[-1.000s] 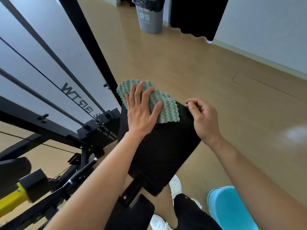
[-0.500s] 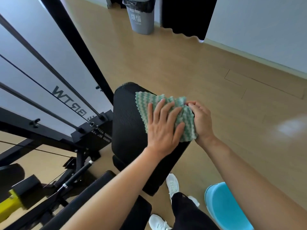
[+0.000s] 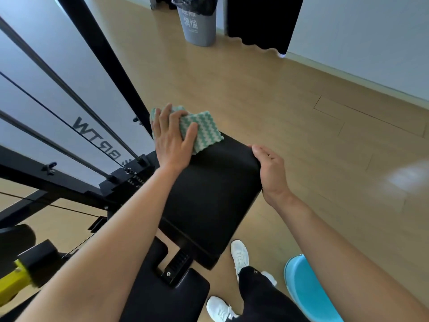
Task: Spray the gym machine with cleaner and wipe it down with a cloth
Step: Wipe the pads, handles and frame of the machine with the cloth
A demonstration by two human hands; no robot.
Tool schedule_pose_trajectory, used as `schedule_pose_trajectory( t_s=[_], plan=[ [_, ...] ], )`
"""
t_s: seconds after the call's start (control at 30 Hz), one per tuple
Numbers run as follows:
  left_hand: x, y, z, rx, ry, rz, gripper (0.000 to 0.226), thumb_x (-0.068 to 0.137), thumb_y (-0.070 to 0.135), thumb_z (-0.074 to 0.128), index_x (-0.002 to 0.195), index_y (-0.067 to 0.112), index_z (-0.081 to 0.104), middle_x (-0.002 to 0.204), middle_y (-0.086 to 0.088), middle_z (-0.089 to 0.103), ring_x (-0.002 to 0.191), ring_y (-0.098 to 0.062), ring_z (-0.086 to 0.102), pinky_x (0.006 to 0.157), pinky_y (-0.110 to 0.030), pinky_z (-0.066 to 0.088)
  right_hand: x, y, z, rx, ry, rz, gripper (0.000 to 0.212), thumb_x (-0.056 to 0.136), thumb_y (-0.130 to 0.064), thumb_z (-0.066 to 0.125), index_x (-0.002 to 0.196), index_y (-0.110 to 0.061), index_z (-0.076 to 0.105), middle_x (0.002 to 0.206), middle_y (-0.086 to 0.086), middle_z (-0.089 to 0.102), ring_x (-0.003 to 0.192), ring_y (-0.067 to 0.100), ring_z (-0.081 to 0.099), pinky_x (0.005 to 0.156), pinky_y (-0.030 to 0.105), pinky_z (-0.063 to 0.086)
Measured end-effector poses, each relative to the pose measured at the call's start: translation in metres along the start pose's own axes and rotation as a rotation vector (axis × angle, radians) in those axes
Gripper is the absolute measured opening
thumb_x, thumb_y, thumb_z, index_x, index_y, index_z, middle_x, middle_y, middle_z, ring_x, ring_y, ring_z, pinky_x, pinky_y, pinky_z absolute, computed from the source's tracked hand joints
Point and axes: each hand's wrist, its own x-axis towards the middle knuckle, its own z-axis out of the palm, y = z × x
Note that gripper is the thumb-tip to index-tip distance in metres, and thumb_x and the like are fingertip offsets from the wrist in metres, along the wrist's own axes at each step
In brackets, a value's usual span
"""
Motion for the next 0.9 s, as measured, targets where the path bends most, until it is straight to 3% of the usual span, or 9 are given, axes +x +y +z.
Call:
schedule_pose_trajectory(
  t_s=[0.07,0.2,0.37,0.53,0.67,0.77,0.83,0.9],
  plan=[
    [0.005,0.005,-0.001,-0.053,0.012,-0.097,0.054,0.095,0.063,0.034,0.134,0.030,0.051,0.163,0.000,0.031,0.157,-0.027,0.014,0.121,-0.059,0.024,0.001,0.000,-0.002,-0.007,-0.028,0.015,0.028,0.104,-0.014,0.052,0.101,-0.002,0.077,0.096,0.011,0.076,0.086,0.014,0.068,0.077,0.025,0.053],
    [-0.013,0.026,0.010,-0.068,0.039,-0.132,0.057,0.098,0.059,0.037,0.145,0.026,0.045,0.172,-0.004,0.012,0.160,-0.031,-0.004,0.128,-0.056,0.004,0.003,-0.001,-0.006,0.005,-0.056,0.046,0.031,0.106,-0.014,0.048,0.105,-0.003,0.077,0.105,0.016,0.077,0.090,0.015,0.071,0.079,0.024,0.055],
    [-0.079,0.066,0.038,-0.131,0.037,-0.095,0.079,0.100,0.065,0.032,0.165,0.023,0.015,0.173,-0.010,-0.010,0.158,-0.030,-0.017,0.128,-0.053,-0.006,0.007,0.000,-0.007,0.050,-0.074,0.058,0.029,0.105,-0.014,0.050,0.109,-0.002,0.076,0.113,0.019,0.075,0.104,0.028,0.072,0.094,0.038,0.056],
    [-0.147,0.090,0.062,-0.190,-0.046,-0.109,0.091,0.098,0.072,0.030,0.165,0.020,-0.004,0.171,-0.012,-0.020,0.157,-0.029,-0.023,0.127,-0.056,-0.009,0.000,-0.006,-0.016,0.075,-0.173,0.113,0.030,0.107,-0.017,0.048,0.105,-0.005,0.075,0.102,0.010,0.077,0.093,0.019,0.073,0.081,0.031,0.059],
    [-0.165,0.089,0.063,-0.233,-0.112,-0.116,0.097,0.094,0.080,0.029,0.164,0.024,-0.011,0.168,-0.006,-0.029,0.154,-0.026,-0.031,0.126,-0.055,-0.013,0.001,-0.006,-0.017,0.164,-0.230,0.186,0.042,0.099,-0.030,0.058,0.117,0.007,0.068,0.116,0.025,0.069,0.106,0.033,0.067,0.103,0.053,0.052],
    [-0.156,0.086,0.060,-0.292,-0.105,-0.154,0.105,0.090,0.082,0.038,0.165,0.026,-0.009,0.168,-0.003,-0.031,0.153,-0.023,-0.033,0.125,-0.053,-0.017,-0.001,-0.002,-0.014,0.119,-0.166,0.129,0.051,0.099,-0.032,0.061,0.116,0.016,0.060,0.112,0.027,0.066,0.102,0.034,0.064,0.103,0.062,0.047],
    [-0.139,0.080,0.055,-0.356,-0.086,-0.236,0.107,0.086,0.081,0.044,0.164,0.031,-0.010,0.168,0.001,-0.031,0.153,-0.021,-0.033,0.125,-0.053,-0.017,-0.005,0.004,-0.011,0.055,-0.089,0.038,0.047,0.094,-0.040,0.066,0.103,0.007,0.067,0.104,0.019,0.068,0.098,0.030,0.063,0.101,0.061,0.048],
    [-0.116,0.068,0.047,-0.413,-0.061,-0.337,0.110,0.081,0.084,0.044,0.162,0.036,-0.012,0.168,0.003,-0.030,0.154,-0.021,-0.031,0.124,-0.054,-0.017,-0.014,0.009,-0.009,-0.029,-0.004,-0.065,0.032,0.089,-0.042,0.070,0.099,-0.012,0.072,0.100,0.006,0.071,0.097,0.021,0.064,0.097,0.050,0.051]
  ],
)
